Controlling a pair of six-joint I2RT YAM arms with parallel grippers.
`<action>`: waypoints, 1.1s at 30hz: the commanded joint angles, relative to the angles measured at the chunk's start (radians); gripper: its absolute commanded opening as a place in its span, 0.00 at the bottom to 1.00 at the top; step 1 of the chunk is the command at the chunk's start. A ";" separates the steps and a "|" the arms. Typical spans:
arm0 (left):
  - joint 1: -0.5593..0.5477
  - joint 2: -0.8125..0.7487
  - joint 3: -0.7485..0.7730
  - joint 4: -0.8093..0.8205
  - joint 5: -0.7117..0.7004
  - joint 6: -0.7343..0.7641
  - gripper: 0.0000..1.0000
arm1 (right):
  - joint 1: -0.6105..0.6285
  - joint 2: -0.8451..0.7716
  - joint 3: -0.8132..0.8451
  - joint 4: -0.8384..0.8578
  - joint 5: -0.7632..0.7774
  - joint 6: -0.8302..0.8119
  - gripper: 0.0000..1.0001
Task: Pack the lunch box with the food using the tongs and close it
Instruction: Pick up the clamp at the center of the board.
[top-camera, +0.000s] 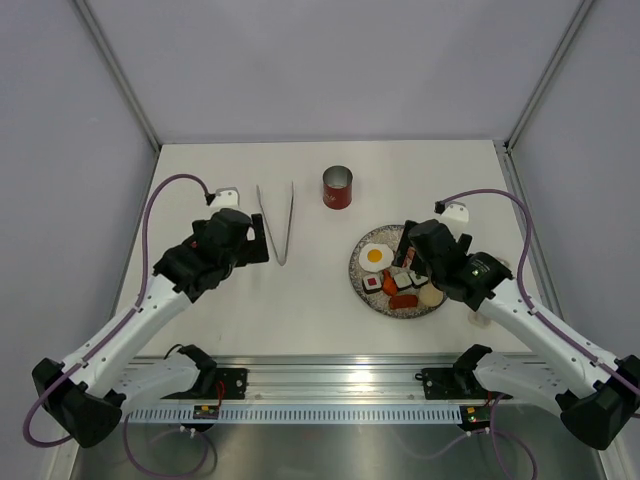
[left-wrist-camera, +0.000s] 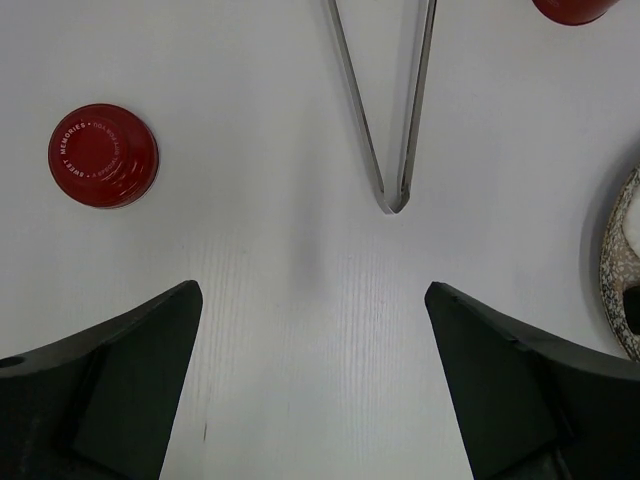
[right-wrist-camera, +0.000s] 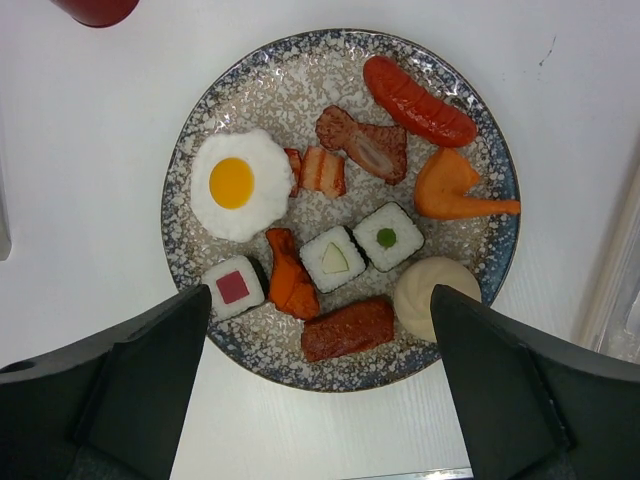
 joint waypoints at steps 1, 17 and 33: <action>0.005 0.018 0.055 -0.006 0.008 0.004 0.99 | 0.008 -0.007 -0.007 0.000 0.034 0.014 0.99; 0.023 0.414 0.339 0.019 0.072 0.105 0.89 | 0.008 -0.050 0.023 -0.058 -0.009 0.035 0.99; 0.107 0.891 0.569 0.159 0.307 0.162 0.66 | 0.010 -0.188 0.036 -0.191 0.003 0.101 1.00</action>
